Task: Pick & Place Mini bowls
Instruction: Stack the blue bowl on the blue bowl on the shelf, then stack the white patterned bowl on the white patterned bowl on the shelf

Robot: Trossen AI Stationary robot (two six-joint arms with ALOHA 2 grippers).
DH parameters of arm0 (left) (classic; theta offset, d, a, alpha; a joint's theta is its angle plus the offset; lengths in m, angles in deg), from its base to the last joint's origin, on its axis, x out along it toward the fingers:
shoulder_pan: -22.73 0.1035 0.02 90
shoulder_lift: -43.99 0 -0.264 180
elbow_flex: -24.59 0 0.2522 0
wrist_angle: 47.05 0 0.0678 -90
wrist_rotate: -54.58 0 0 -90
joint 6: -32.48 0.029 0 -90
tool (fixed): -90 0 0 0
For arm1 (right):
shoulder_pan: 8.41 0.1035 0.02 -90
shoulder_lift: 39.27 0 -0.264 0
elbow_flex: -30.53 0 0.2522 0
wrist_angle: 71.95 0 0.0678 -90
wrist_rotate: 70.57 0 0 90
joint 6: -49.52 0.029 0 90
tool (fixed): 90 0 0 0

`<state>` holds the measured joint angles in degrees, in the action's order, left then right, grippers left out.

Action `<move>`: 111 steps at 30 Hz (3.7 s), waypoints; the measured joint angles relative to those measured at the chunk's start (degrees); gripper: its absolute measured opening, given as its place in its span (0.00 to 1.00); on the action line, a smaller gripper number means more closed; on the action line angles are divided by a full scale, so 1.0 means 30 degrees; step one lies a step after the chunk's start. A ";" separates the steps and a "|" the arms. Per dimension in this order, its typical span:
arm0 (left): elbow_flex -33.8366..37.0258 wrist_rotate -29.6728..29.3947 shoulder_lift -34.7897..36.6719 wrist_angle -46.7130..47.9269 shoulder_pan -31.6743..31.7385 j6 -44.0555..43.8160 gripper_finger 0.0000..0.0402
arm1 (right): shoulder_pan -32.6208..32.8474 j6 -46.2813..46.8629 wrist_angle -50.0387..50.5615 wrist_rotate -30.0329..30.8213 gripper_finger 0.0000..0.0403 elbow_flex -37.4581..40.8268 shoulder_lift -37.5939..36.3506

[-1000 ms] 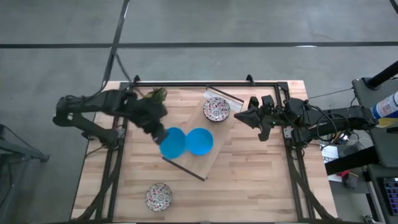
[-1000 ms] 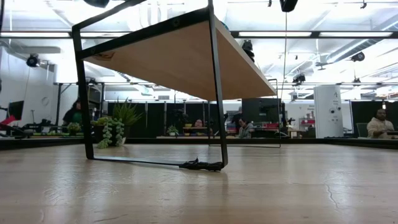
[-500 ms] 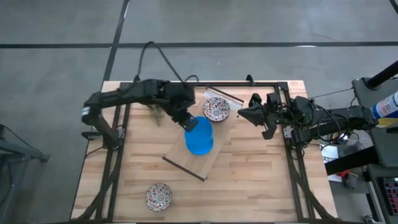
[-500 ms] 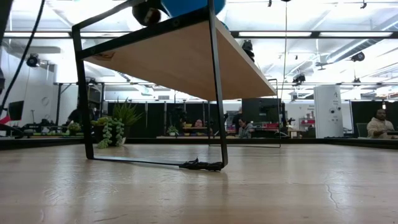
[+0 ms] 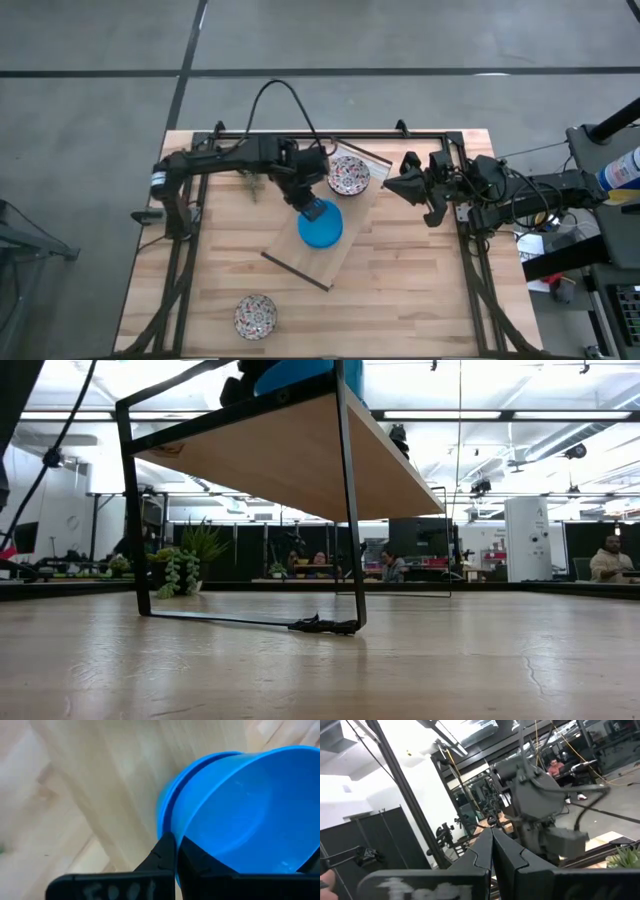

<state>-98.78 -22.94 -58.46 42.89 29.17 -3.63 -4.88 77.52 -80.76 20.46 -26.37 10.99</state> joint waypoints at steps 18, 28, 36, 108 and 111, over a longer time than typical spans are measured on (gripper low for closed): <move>-0.0303 0.0495 0.0304 0.0324 0.0000 -0.0437 0.23 | -0.0007 -0.0371 0.0015 -0.0290 0.02 0.0007 0.0007; -0.0262 0.0075 0.2845 0.1885 -0.1975 -0.1271 0.26 | 0.0000 -0.0378 -0.0080 -0.2084 0.02 0.0015 0.0015; -0.0255 -0.0831 0.4022 0.3201 -0.4086 -0.1978 0.26 | -0.0007 -0.0348 -0.0090 -0.2073 0.02 0.0015 0.0015; 2.0407 -0.1354 0.6594 -1.3494 -1.5220 -1.5661 0.24 | -0.0007 0.1482 -0.0539 -0.3934 0.02 0.0022 -0.0163; 2.0407 -0.1466 0.6594 -1.3846 -1.5220 -1.5991 0.16 | -0.0007 0.1473 -0.0539 -0.3928 0.02 0.0022 -0.0161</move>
<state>-37.55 -27.34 -38.68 1.36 -16.49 -51.60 -4.91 81.94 -82.37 8.68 -26.30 10.50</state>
